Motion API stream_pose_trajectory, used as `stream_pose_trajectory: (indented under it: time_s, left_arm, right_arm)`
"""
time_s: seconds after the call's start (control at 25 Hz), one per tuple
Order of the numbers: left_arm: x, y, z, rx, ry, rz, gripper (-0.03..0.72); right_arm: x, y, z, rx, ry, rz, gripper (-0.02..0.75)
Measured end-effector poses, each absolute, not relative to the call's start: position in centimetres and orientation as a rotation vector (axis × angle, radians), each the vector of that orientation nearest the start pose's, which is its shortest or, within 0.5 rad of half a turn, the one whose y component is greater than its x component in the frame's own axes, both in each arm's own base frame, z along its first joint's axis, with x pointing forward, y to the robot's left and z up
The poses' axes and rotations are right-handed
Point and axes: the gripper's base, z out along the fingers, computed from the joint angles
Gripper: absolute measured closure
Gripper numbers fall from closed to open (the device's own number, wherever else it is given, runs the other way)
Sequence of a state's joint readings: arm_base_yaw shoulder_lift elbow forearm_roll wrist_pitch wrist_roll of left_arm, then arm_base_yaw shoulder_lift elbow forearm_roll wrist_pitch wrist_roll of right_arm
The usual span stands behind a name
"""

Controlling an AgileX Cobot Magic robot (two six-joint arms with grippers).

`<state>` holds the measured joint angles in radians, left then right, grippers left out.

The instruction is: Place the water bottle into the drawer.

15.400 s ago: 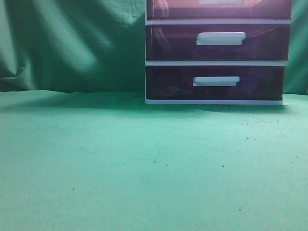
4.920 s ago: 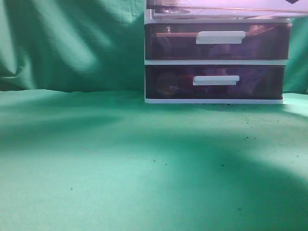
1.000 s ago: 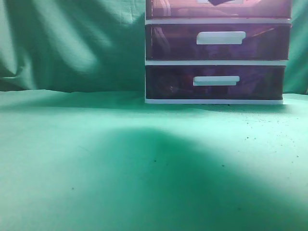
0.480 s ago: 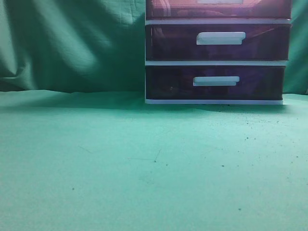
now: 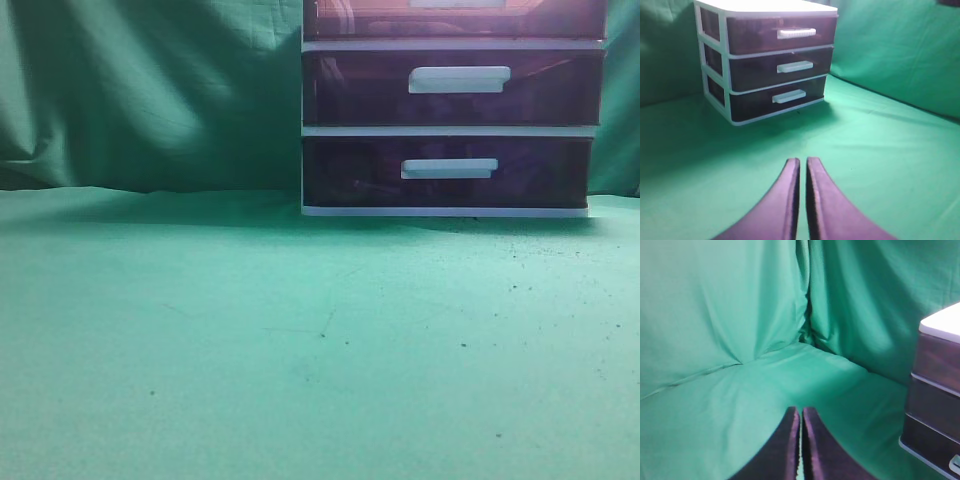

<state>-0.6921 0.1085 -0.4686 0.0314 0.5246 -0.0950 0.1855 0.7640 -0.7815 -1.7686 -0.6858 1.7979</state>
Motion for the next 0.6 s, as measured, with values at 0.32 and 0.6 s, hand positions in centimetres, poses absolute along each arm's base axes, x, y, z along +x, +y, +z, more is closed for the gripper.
stream_pose_trajectory:
  time_s: [0.32, 0.6]
  left_arm:
    - [3.1, -2.4, 28.7, 0.522, 1.678, -0.549, 0.688]
    - [3.8, -2.4, 26.6, 0.578, 1.72, -0.426, 0.688]
  right_arm:
    - [5.7, 6.9, 35.5, -0.72, 1.38, 0.614, 0.738]
    - [2.6, 6.3, 30.5, -0.751, 1.325, 0.563, 0.738]
